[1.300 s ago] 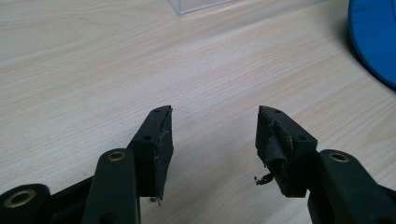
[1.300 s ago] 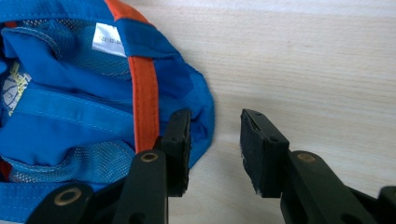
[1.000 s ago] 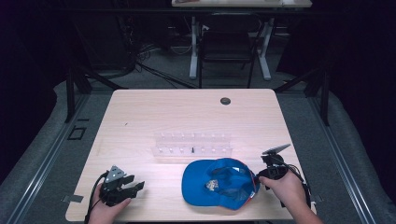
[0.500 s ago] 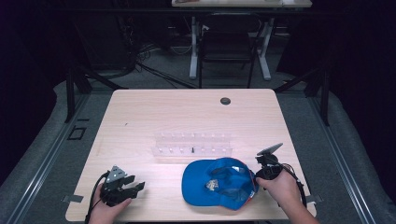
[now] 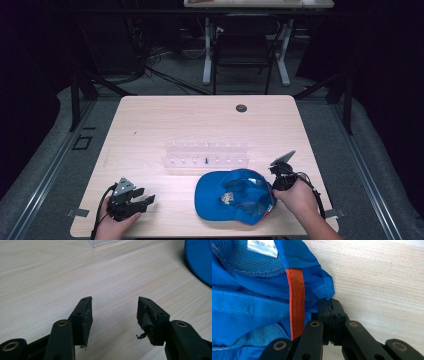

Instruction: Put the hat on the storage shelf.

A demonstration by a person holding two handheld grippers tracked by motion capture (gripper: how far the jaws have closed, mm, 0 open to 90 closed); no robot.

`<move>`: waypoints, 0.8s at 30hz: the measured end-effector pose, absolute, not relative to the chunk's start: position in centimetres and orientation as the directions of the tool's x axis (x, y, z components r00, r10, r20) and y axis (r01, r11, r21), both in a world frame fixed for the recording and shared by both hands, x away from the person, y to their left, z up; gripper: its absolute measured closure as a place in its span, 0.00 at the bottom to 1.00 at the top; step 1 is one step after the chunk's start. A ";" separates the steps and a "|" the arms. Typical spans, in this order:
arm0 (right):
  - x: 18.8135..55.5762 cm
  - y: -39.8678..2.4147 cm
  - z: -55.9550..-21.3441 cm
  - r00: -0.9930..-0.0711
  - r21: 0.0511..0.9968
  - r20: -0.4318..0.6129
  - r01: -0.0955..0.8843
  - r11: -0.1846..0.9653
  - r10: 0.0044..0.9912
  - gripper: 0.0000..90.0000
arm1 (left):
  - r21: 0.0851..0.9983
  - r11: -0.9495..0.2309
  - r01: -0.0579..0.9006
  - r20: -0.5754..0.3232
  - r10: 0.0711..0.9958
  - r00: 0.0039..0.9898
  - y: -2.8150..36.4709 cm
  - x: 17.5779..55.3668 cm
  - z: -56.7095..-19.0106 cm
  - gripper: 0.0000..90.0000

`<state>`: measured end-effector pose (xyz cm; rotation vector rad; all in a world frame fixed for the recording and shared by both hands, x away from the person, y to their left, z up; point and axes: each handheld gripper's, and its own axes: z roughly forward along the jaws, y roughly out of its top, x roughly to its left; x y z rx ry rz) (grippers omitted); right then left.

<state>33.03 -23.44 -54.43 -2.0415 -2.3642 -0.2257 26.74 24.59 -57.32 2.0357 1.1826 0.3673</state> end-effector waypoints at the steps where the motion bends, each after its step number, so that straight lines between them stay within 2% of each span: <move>1: 33.1 -23.5 -54.4 -0.158 0.094 0.111 0.985 0.148 0.981 0.99 | 0.720 -0.301 0.626 -0.114 0.838 0.534 24.6 26.7 -57.3 0.52; 10: 33.3 -24.6 -53.2 -0.142 0.107 0.202 0.987 0.122 0.969 1.00 | 0.721 -0.310 0.620 -0.104 0.836 0.538 24.5 26.8 -57.4 0.52; 24: 33.1 -26.3 -48.9 -0.150 0.146 0.304 0.983 0.109 0.941 1.00 | 0.719 -0.308 0.623 -0.105 0.838 0.536 24.5 26.8 -57.4 0.52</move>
